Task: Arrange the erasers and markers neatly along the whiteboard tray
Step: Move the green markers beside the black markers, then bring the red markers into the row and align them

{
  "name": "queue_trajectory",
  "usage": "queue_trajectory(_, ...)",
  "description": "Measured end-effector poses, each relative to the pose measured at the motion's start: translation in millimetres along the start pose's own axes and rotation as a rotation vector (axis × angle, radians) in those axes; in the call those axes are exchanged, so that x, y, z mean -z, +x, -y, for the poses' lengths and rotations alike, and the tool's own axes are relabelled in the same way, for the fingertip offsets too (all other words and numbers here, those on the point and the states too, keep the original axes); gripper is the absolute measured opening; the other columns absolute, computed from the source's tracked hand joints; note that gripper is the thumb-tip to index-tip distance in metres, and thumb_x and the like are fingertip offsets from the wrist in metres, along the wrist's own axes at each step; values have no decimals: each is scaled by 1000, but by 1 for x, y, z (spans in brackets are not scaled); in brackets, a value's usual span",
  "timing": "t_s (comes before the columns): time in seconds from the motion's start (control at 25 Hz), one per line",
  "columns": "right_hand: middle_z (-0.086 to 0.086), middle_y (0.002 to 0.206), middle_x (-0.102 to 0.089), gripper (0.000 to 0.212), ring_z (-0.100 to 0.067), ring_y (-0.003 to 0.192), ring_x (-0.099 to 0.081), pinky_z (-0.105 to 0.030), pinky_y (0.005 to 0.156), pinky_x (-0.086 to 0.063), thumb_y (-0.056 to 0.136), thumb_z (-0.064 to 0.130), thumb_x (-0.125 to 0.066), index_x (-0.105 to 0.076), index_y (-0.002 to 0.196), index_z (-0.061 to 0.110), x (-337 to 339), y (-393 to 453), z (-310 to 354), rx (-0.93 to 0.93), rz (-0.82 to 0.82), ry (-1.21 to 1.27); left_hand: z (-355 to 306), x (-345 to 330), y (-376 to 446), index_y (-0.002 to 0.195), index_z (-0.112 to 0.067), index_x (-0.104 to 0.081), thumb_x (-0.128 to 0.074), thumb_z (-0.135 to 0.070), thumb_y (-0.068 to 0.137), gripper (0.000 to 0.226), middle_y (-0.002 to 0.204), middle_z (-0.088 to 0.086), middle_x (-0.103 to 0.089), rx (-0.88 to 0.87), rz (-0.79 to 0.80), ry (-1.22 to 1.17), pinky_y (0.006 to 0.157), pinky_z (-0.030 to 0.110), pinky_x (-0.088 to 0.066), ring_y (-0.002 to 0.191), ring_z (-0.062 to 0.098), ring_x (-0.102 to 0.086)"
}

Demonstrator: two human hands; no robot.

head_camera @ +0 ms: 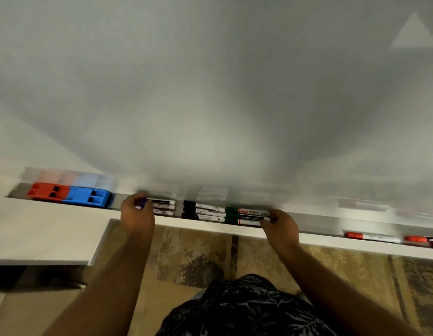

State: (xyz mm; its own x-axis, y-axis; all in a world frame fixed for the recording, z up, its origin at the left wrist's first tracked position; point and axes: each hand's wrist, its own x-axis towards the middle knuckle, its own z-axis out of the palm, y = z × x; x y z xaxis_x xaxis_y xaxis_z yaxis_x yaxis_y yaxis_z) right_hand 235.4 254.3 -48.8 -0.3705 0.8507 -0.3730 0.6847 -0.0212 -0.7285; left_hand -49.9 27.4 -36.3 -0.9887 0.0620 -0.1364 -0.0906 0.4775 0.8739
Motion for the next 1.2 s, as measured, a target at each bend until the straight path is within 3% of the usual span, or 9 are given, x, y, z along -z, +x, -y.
queue_trajectory(0.12,11,67,-71,18,-9,62,-67,-30,56,-57,84,17,-71,-67,75,33,-7,-3,3,-18,-43,0,6,20,42,129,-22,-63,-67,-31,98,33,116,4,-66,130,-30,67,77,30,-52,89,16,-63)
queue_trajectory(0.24,4,71,-73,8,-17,68,-70,-40,66,-62,85,15,-72,-74,84,23,-10,-3,4,-63,-64,24,19,29,66,140,-17,-57,-56,-41,103,44,121,8,-66,167,96,196,83,37,-49,97,21,-60)
queue_trajectory(0.4,-11,87,-76,6,-27,81,-72,-43,76,-62,86,14,-73,-72,90,10,-11,-2,3,-99,-96,30,23,24,61,120,-16,-69,-44,-41,108,37,104,6,-70,30,155,341,77,37,-48,82,15,-61)
queue_trajectory(0.48,-4,83,-75,8,-21,76,-71,-38,72,-61,88,14,-73,-72,83,21,-11,-2,5,-98,-82,44,18,19,49,117,-16,-70,-40,-39,109,39,104,6,-72,-30,200,363,79,39,-50,83,18,-62)
queue_trajectory(0.64,12,77,-69,23,-12,72,-66,-28,66,-54,88,11,-72,-76,111,14,-11,-2,6,-86,-71,47,5,12,26,118,-14,-71,-39,-33,109,38,107,10,-73,-51,275,317,87,45,-55,97,29,-67)
queue_trajectory(0.76,4,81,-72,19,-18,77,-69,-31,70,-56,89,12,-73,-76,107,10,-8,-4,6,-71,-54,48,-1,14,22,125,-10,-68,-50,-30,106,33,116,15,-72,-42,144,260,95,52,-55,106,34,-67)
queue_trajectory(0.88,-3,92,-76,13,-18,84,-71,-37,80,-62,90,16,-73,-76,102,12,15,-6,-2,0,-70,16,2,7,14,114,-22,-68,-62,-26,101,15,109,10,-70,-290,93,320,86,43,-53,97,32,-68)
queue_trajectory(1.04,6,97,-74,15,-11,84,-68,-31,77,-59,91,20,-69,-78,103,23,84,4,-40,121,-186,-161,-14,-44,-45,103,-44,-59,-59,-40,100,5,92,-13,-59,-677,494,326,76,10,-43,81,1,-55)
queue_trajectory(1.2,3,107,-72,28,-25,99,-64,-37,77,-53,84,9,-65,-77,105,23,165,15,-88,202,-238,-615,-46,-113,-131,95,-28,-68,-68,-29,95,1,89,-10,-70,-708,783,263,73,24,-52,85,3,-66)
